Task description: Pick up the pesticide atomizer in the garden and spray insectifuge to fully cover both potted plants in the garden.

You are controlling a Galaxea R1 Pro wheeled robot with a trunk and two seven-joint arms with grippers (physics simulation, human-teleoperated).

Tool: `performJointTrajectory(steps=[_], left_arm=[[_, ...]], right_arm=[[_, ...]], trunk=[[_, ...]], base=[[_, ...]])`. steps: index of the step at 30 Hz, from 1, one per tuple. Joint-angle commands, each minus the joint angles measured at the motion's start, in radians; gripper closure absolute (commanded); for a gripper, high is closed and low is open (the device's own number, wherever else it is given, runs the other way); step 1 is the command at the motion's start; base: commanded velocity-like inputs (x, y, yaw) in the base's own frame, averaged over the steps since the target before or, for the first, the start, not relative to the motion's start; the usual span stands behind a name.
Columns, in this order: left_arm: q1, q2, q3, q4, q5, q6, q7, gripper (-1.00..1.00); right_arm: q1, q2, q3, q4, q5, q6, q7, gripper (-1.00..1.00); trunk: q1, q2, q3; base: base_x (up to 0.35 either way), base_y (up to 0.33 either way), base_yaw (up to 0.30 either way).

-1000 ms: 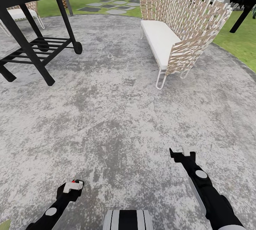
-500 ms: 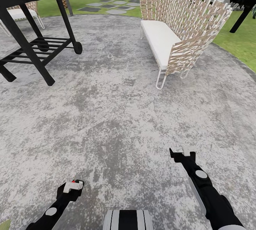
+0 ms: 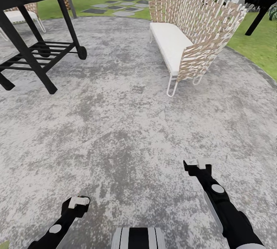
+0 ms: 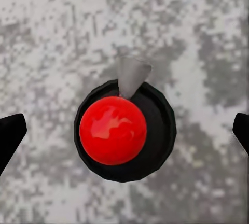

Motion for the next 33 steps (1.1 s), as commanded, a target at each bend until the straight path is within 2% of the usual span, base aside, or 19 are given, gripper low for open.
performJointTrajectory(steps=[1,7,8,33], left_arm=[[0.000,-0.001,0.008,0.001,-0.007,-0.004,-0.006,-1.00],[0.000,-0.001,0.008,0.002,-0.007,-0.004,-0.006,-1.00],[0.000,-0.001,0.008,0.002,-0.007,-0.004,-0.006,1.00],[0.000,-0.001,0.008,0.002,-0.006,-0.005,-0.006,1.00]], right_arm=[[0.000,0.000,0.000,-0.002,0.001,0.006,0.000,-1.00],[0.000,0.000,0.000,-0.002,0.001,0.006,0.000,-1.00],[0.000,0.000,0.000,-0.002,0.001,0.006,0.000,-1.00],[0.000,0.000,0.000,-0.002,0.001,0.006,0.000,-1.00]], trunk=[[0.000,0.000,0.000],[0.000,0.000,0.000],[0.000,0.000,0.000],[0.000,0.000,0.000]], base=[[0.000,0.000,-0.031],[0.000,0.000,-0.011],[0.000,0.000,-0.003],[0.000,0.000,0.000]])
